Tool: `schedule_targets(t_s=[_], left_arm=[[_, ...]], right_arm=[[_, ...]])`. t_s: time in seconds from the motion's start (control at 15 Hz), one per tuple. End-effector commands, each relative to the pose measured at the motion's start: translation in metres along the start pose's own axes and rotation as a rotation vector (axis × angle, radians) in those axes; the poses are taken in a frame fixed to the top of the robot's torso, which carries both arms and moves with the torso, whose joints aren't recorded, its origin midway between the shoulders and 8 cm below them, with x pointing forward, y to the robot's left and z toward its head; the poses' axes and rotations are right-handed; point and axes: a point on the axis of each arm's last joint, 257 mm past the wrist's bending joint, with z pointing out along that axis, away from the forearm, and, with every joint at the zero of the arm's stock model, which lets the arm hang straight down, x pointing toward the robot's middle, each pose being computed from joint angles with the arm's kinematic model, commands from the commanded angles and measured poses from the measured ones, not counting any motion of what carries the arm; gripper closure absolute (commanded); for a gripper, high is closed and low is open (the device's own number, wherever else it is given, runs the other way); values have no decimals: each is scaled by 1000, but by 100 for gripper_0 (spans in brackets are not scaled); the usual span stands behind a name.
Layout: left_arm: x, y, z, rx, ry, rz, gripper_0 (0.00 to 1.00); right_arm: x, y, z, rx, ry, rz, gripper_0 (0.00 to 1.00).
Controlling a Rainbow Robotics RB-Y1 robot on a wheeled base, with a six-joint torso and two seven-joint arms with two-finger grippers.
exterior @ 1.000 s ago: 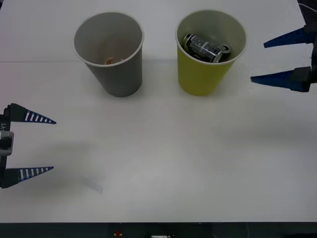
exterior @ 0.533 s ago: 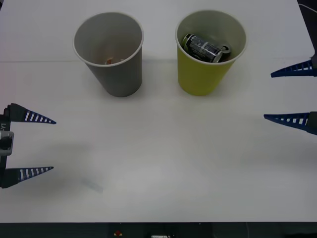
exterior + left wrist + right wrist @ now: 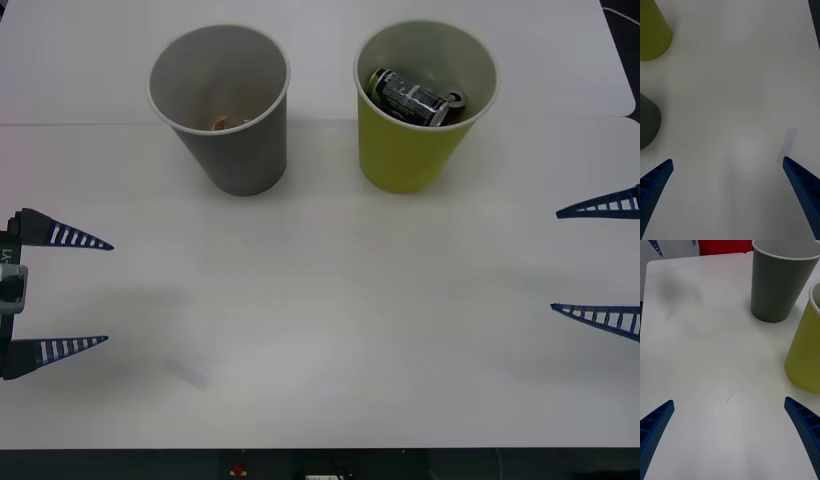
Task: Put the can into the green bin and the plastic bottle into the gray bin
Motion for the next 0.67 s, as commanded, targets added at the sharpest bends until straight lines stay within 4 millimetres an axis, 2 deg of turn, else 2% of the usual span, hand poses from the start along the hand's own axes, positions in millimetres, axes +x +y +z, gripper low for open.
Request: schedule_targets(t_s=[0.07,0.33,0.67], left_arm=[[0,0,0,0,0,0,0],[0,0,0,0,0,0,0],[0,0,0,0,0,0,0]], right_arm=[[13,14,-1,-14,15,-19,0],[19,29,3,-17,-5,-4,0],[24,31,3,-22,16,-25,0]])
